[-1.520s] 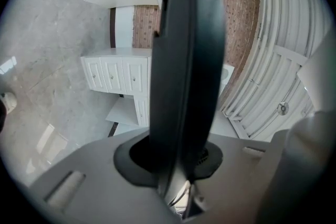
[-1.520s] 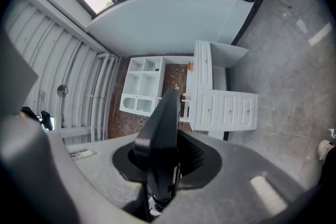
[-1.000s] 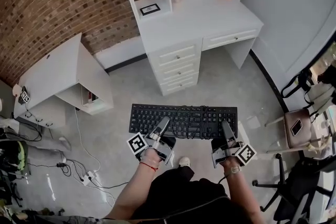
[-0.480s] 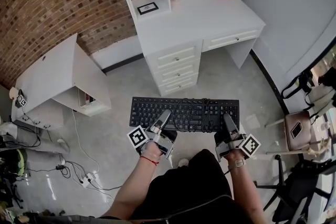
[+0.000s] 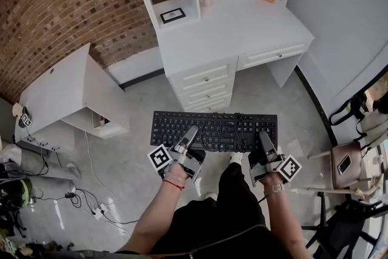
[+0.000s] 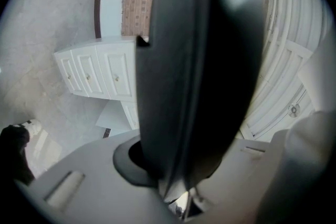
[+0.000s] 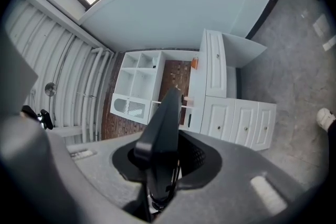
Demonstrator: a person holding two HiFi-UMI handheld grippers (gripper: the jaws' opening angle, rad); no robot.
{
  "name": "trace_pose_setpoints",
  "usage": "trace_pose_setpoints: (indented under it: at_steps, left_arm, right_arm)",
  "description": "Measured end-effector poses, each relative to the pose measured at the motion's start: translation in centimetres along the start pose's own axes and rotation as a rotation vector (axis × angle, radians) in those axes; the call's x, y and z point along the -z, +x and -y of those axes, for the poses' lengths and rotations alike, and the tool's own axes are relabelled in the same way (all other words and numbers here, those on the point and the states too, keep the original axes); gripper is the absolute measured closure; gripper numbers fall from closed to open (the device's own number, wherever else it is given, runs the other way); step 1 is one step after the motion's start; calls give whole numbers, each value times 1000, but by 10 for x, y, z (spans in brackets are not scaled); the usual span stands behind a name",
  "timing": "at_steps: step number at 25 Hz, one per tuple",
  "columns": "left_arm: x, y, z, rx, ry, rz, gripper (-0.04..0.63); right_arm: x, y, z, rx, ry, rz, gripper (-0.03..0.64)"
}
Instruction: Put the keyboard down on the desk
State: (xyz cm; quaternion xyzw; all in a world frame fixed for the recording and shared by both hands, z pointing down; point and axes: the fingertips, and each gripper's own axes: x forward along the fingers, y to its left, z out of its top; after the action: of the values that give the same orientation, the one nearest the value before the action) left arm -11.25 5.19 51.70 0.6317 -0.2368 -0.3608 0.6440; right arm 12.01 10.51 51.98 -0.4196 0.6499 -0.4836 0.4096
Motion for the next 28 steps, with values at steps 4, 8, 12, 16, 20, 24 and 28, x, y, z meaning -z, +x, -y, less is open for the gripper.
trace_pose_setpoints:
  at_steps: [4,8,12,16,20,24,28]
  left_arm:
    - [-10,28,-4,-5,6,17,529]
    - [-20,60,-6,-19,-2,38,529]
    - [-27,90,-9,-40,-5,52,529]
    - [-35,120,-14,-54,0,70,529]
    - [-45,150,-16,-52,0,90,529]
    - [-52,180,-22,-48,-19,118,529]
    - [-54,210,-30,-43,-40,137,528]
  right_arm:
    - [-20,28,5,-4,3,-19,537]
    - [-44,56,12,10,9,-36,537]
    - [-66,79,21,31,24,-49,537]
    - [-88,105,30,35,24,-68,537]
    - [-109,132,38,35,36,-85,537]
    - [-133,158,46,36,36,-105,537]
    - [-159,178,55,34,34,-118,537]
